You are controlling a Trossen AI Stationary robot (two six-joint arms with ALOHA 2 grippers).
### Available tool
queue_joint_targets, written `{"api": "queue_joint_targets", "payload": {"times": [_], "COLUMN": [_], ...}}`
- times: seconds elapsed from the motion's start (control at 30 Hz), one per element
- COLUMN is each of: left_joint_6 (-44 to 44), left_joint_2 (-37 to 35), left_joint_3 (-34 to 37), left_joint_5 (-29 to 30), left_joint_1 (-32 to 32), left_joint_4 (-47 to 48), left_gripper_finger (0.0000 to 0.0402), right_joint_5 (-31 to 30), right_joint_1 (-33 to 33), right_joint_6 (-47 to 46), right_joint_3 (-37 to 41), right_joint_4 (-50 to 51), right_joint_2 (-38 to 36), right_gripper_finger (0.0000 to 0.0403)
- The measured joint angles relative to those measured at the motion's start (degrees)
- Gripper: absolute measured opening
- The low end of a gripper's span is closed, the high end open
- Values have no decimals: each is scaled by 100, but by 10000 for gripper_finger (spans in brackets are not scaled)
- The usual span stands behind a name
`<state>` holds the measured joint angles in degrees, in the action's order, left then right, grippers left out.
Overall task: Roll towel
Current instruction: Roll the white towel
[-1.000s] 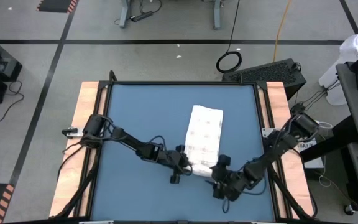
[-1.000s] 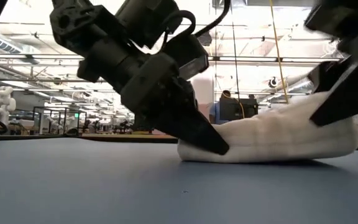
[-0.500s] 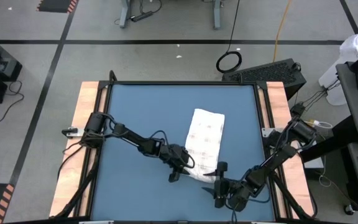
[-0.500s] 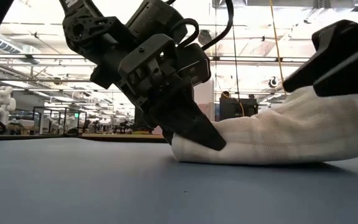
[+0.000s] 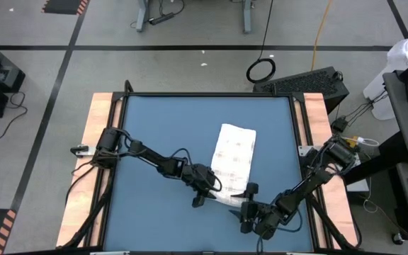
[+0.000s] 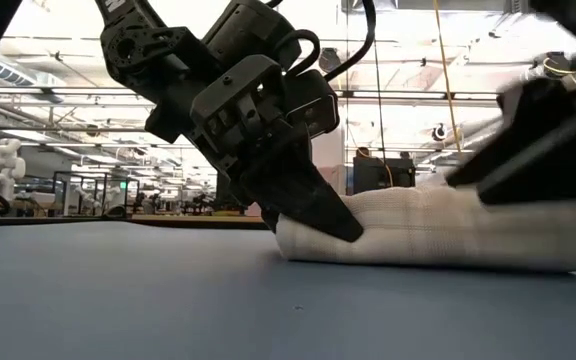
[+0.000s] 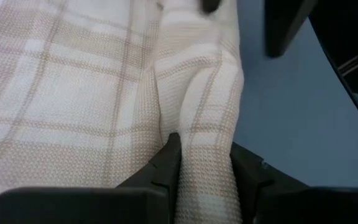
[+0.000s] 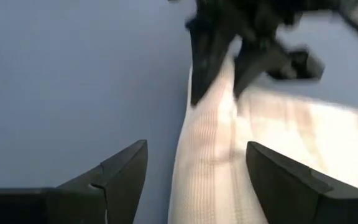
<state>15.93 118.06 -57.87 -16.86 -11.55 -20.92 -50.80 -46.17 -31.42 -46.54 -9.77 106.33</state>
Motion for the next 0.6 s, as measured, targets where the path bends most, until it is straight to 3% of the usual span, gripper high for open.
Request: {"api": "queue_joint_targets", "payload": {"times": [0.3, 0.6], "left_joint_6": [4, -12], "left_joint_2": [2, 4], "left_joint_3": [1, 4], "left_joint_5": [-26, -52], "left_joint_1": [0, 0], "left_joint_4": [-1, 1], "left_gripper_finger": [91, 91], "right_joint_5": [-139, -708], "right_joint_1": [-8, -206], "right_joint_6": [-1070, -587], "right_joint_3": [-7, 0], "right_joint_4": [28, -86], "right_joint_2": [531, 295], "right_gripper_finger": [263, 263]}}
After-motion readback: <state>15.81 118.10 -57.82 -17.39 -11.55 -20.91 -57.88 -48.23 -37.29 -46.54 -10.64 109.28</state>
